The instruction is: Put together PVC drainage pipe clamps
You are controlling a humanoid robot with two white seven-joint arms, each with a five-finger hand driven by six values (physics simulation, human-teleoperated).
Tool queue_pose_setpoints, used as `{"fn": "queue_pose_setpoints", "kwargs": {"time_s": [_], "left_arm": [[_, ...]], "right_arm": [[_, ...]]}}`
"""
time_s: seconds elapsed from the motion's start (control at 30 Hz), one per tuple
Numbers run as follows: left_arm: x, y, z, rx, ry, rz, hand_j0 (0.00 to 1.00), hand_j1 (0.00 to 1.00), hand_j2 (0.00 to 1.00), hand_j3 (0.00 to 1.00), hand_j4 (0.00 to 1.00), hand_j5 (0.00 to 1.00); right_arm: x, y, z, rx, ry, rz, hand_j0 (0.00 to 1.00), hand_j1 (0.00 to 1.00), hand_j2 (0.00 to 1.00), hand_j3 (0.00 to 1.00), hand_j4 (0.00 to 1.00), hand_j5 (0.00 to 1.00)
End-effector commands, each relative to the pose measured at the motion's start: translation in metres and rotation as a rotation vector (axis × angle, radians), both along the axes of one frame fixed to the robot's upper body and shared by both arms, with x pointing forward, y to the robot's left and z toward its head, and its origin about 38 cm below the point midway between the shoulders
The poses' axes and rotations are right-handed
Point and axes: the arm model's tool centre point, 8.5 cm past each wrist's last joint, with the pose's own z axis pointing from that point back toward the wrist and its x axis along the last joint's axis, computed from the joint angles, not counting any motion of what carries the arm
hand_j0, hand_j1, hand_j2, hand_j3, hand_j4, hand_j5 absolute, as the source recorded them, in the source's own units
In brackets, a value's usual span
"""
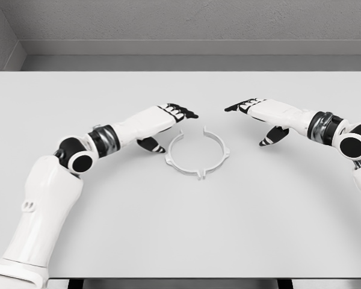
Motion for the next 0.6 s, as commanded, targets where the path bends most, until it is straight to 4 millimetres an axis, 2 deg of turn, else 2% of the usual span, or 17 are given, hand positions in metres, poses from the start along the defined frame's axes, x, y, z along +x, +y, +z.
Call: {"fn": "queue_pose_setpoints", "kwargs": {"time_s": [0.0,0.07,0.23,0.57], "left_arm": [[-0.001,-0.007,0.0,-0.012,0.001,-0.005,1.0,1.0,1.0,1.0,1.0,1.0],[-0.001,-0.009,0.0,-0.01,0.002,-0.006,1.0,1.0,1.0,1.0,1.0,1.0],[-0.001,-0.015,0.001,-0.016,-0.001,-0.012,1.0,1.0,1.0,1.0,1.0,1.0],[0.005,-0.021,0.008,-0.025,-0.009,-0.016,1.0,1.0,1.0,1.0,1.0,1.0]], "right_arm": [[0.0,-0.001,0.0,0.002,0.003,-0.004,1.0,1.0,1.0,1.0,1.0,1.0],[-0.002,0.005,-0.006,-0.01,0.017,0.015,1.0,1.0,1.0,1.0,1.0,1.0],[-0.002,0.005,-0.006,-0.012,0.016,0.016,1.0,1.0,1.0,1.0,1.0,1.0],[0.0,-0.006,-0.001,-0.017,0.008,-0.006,1.0,1.0,1.0,1.0,1.0,1.0]]}}
